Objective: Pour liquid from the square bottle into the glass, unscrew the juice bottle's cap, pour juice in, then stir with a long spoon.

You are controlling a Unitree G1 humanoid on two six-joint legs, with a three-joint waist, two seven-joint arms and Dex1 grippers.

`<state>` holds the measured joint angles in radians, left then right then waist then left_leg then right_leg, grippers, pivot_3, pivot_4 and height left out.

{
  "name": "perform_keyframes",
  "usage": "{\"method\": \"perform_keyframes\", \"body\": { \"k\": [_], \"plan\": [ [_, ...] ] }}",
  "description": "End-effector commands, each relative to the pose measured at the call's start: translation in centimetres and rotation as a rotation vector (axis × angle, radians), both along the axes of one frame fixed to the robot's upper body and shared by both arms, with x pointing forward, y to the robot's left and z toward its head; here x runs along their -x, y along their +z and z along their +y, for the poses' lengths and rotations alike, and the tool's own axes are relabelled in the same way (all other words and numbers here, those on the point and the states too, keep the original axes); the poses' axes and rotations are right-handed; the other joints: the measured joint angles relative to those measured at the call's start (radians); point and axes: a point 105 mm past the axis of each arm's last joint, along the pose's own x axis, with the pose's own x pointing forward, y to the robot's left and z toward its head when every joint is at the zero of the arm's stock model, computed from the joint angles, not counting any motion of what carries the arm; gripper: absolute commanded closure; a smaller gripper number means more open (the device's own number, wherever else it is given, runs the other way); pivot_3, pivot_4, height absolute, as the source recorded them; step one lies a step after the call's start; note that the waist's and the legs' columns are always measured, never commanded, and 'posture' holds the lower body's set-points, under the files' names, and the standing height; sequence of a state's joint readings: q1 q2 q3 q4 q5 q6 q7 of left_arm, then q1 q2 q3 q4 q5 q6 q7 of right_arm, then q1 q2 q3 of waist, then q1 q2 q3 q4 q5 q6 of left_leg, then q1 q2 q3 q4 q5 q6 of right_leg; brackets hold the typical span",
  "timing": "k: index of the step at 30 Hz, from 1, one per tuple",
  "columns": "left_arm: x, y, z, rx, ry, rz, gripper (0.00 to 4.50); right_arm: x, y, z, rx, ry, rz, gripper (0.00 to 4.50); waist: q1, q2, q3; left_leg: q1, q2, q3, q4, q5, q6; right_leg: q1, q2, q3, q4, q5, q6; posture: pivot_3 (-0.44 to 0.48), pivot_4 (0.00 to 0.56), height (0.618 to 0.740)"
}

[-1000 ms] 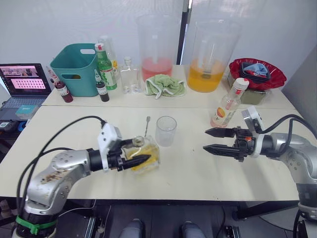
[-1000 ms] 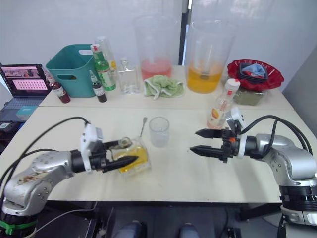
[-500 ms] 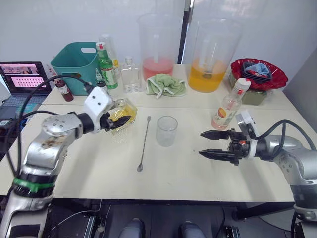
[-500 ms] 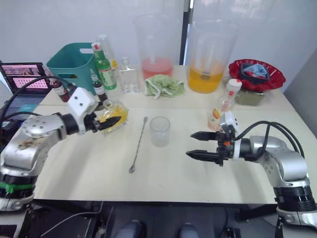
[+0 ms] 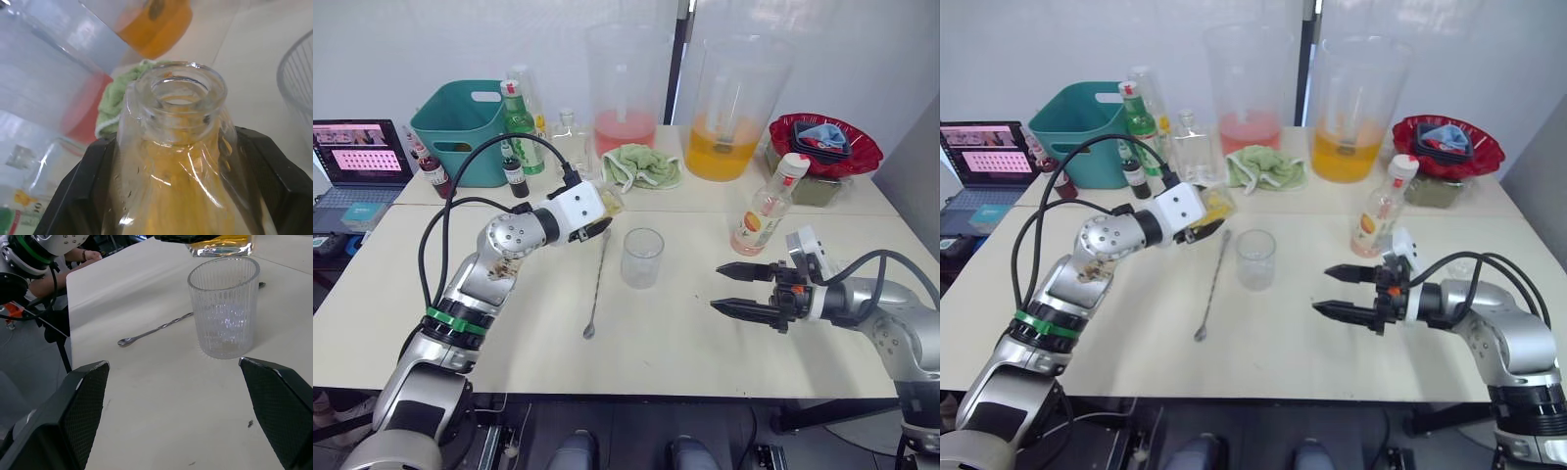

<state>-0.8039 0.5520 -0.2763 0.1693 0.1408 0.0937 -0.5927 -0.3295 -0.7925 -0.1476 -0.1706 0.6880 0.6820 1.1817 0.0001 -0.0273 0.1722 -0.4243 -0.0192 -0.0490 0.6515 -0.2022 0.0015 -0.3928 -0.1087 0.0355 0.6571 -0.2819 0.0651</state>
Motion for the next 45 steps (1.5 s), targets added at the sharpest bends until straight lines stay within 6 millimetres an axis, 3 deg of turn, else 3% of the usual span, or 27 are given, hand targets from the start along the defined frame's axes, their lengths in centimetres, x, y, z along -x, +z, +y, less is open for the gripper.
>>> {"method": "perform_keyframes", "body": {
  "k": [1,21,33,45],
  "plan": [
    [0.4,3.5,-1.3,-0.101,-0.03,-0.276,1.71,0.7,1.6,-0.1,-0.008,0.002,-0.049,0.02,0.001,0.0,0.0,0.0,0.0,0.0,0.0,0.0,0.0,0.0,0.0,0.0,0.0,0.0,0.0,0.0,0.15,0.74],
    [0.1,3.1,-2.3,-0.232,-0.051,-0.486,1.71,0.7,1.6,0.3,0.006,-0.017,-0.05,0.02,0.003,0.0,0.0,-0.001,-0.001,0.0,0.007,0.0,0.001,0.0,0.0,0.0,0.002,0.0,0.0,0.0,0.15,0.74],
    [-1.3,2.4,-3.0,-0.267,-0.047,-0.495,1.71,0.9,1.8,0.8,-0.016,-0.018,-0.035,0.02,0.009,0.0,0.0,-0.002,-0.001,-0.001,0.008,-0.001,0.001,0.0,0.0,-0.001,0.003,0.0,0.0,0.0,0.15,0.74],
    [-0.7,1.3,-4.5,-0.29,-0.09,-0.525,1.71,1.0,1.9,0.9,-0.018,-0.047,-0.057,0.02,0.01,0.0,0.0,-0.002,-0.001,-0.001,0.009,-0.001,0.001,0.0,0.0,-0.001,0.004,0.0,0.0,0.0,0.15,0.74]
  ]
}}
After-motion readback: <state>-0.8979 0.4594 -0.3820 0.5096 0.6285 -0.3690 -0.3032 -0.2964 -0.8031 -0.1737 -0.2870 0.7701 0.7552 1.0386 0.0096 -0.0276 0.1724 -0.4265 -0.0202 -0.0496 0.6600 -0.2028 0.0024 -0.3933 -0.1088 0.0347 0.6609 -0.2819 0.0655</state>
